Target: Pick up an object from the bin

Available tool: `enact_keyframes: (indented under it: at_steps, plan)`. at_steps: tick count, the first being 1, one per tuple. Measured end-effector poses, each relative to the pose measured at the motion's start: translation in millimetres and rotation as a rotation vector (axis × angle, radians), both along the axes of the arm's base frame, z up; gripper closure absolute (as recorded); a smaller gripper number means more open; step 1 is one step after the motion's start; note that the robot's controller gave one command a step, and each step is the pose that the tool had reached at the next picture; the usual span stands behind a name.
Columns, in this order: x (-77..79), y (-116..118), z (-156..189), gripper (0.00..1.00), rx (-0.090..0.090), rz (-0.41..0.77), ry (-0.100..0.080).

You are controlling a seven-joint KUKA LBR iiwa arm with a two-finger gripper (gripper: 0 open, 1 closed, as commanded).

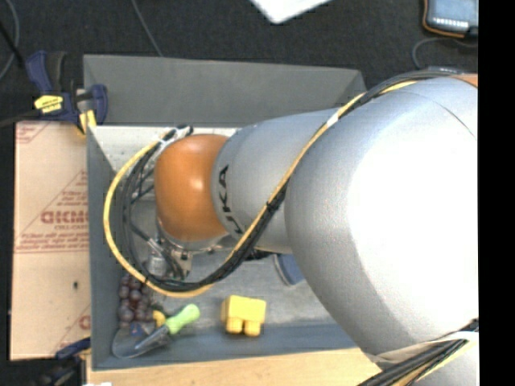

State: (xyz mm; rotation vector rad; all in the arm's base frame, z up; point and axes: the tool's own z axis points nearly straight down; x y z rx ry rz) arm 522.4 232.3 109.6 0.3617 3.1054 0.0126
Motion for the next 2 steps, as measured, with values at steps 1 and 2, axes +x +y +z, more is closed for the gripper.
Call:
enact_keyframes:
  at_steps: [1, 2]
  plan:
    - [0.0, 0.0, 0.0, 1.0, 0.0, -0.001, 0.0]
    - [-4.5, -0.1, -6.1, 1.0, 0.002, -0.075, -0.001]
